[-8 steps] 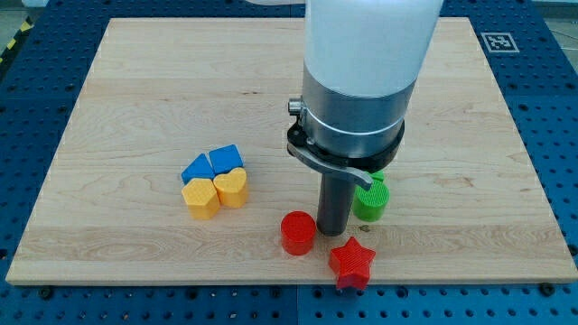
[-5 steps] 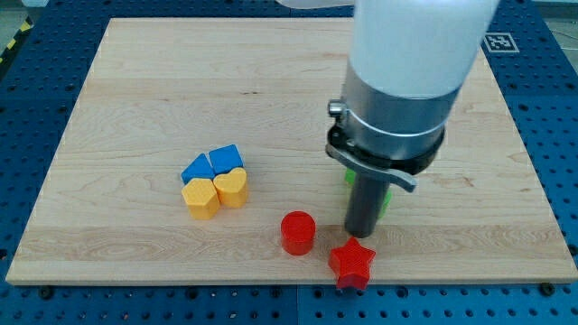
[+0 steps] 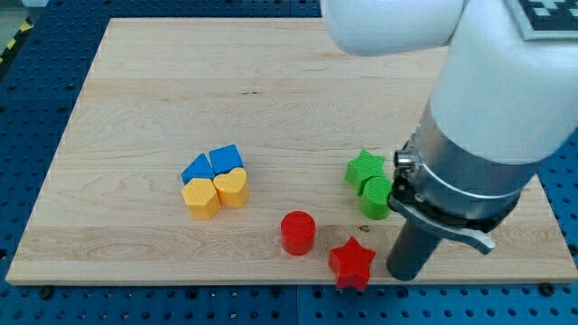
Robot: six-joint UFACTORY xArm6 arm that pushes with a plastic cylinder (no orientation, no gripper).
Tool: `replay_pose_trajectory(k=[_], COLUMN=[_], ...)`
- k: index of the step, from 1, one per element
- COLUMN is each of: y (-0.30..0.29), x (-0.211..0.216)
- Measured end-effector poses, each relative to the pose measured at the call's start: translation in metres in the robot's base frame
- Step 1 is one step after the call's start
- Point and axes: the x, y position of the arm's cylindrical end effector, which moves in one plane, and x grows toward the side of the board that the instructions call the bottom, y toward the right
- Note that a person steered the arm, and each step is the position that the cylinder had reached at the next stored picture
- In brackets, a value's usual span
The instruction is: Push the red star towards the bottom left of the board
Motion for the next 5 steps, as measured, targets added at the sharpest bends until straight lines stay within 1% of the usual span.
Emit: replay_pose_trajectory(k=[2, 3, 5], y=[-0.045, -0.080, -0.183], x=[0.000, 0.000, 0.000])
